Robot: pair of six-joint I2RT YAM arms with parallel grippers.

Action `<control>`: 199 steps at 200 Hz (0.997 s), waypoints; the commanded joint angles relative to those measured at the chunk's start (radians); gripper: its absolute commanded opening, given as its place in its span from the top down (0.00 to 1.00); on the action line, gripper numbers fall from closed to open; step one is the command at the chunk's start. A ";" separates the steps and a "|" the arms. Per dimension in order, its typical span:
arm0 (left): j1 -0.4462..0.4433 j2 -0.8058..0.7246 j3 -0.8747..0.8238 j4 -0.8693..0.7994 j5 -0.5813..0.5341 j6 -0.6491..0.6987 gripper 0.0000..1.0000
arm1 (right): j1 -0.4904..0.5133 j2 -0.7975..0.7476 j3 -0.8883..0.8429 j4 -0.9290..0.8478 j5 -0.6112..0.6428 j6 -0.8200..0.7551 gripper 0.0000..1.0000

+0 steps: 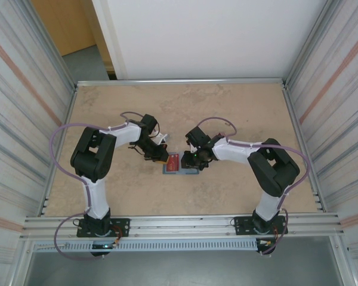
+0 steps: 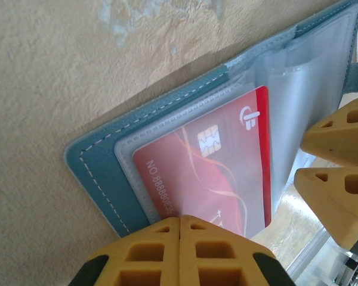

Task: Put the credit cards into the card holder
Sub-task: Flip over the card slot on the card holder.

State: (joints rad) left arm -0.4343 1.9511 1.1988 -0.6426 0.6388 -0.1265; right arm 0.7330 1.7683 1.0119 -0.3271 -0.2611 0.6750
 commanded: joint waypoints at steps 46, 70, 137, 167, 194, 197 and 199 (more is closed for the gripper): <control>-0.003 0.024 0.013 -0.028 -0.013 0.024 1.00 | 0.015 0.066 0.040 0.052 -0.054 0.024 0.69; -0.003 0.024 0.012 -0.028 -0.013 0.025 1.00 | 0.020 0.074 0.045 0.057 -0.065 0.024 0.69; -0.003 0.020 0.018 -0.033 -0.010 0.023 1.00 | 0.031 0.070 0.054 0.071 -0.076 0.018 0.72; -0.003 0.000 0.040 -0.047 0.008 0.031 1.00 | 0.041 0.094 0.070 0.076 -0.089 0.011 0.75; 0.000 -0.034 0.067 -0.064 0.062 0.045 1.00 | 0.040 0.121 0.059 0.081 -0.084 0.010 0.79; 0.000 -0.038 0.070 -0.066 0.071 0.043 1.00 | 0.041 0.124 0.058 0.081 -0.084 0.010 0.79; 0.000 -0.042 0.073 -0.067 0.078 0.042 1.00 | 0.041 0.126 0.057 0.080 -0.083 0.011 0.79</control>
State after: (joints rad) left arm -0.4335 1.9522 1.2301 -0.6651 0.6476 -0.1139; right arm 0.7662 1.8496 1.0649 -0.2428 -0.3328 0.6796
